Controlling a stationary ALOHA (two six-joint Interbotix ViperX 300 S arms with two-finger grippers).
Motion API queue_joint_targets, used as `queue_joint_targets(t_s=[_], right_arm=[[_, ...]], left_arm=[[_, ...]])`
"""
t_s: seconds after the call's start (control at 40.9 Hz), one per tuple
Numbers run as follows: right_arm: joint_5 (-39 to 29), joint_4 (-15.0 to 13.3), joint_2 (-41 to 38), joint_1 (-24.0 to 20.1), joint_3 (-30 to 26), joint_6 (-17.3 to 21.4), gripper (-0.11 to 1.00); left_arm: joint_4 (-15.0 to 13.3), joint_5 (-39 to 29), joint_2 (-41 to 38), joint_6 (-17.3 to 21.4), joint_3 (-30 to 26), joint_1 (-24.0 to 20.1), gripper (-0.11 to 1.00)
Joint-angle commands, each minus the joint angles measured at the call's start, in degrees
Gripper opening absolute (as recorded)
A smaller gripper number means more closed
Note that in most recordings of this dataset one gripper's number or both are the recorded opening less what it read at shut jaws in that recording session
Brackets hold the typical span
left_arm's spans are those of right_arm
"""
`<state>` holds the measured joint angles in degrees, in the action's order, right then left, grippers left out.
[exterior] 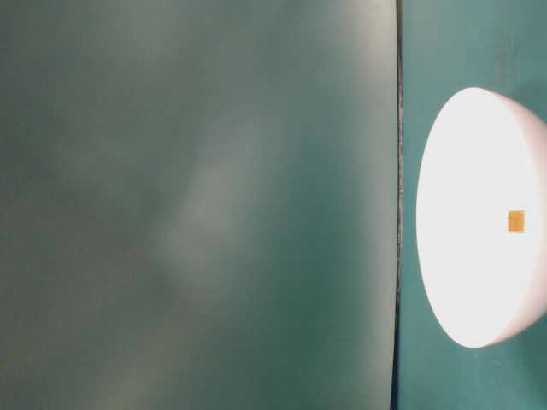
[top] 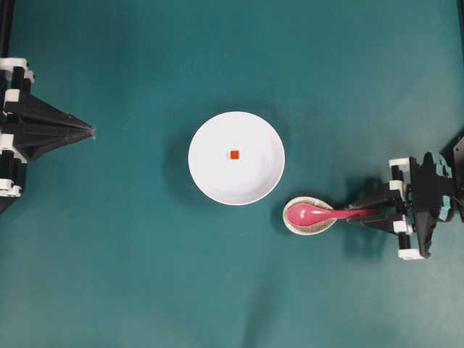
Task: Grip the spoon and scoop the red block from the bowl with right arm.
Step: 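Lift the pink spoon and carry it over the white bowl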
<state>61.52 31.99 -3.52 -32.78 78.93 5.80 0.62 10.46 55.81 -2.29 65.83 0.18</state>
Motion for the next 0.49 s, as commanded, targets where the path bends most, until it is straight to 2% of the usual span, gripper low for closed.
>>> queue_joint_targets(t_s=[0.0,0.147,0.245,0.343,0.392,0.465], right_arm=[[1.4,0.2,2.7,0.1,-1.1,-0.2,0.24],[-1.3,0.2,10.4,2.5,-3.0,-1.2,0.24],[-8.4,0.2,16.7,5.4,-4.9,-3.4,0.24],[-20.3,0.2,23.6,10.0,-8.7,-5.7,0.24],[-28.7,0.2,26.8,13.6,-11.5,-6.8,0.24],[-44.4,0.3,30.8,21.6,-17.1,-7.2,0.24]], left_arm=[[0.2,0.4,-0.3,0.0,-1.4,0.0,0.00],[0.2,0.4,0.0,-0.1,-1.4,0.0,0.00],[0.2,0.4,0.0,-0.1,-1.5,-0.1,0.00],[0.2,0.4,0.0,-0.1,-1.5,0.0,0.00],[0.2,0.4,0.0,-0.2,-1.5,0.0,0.00],[0.2,0.4,0.0,-0.2,-1.5,0.0,0.00]])
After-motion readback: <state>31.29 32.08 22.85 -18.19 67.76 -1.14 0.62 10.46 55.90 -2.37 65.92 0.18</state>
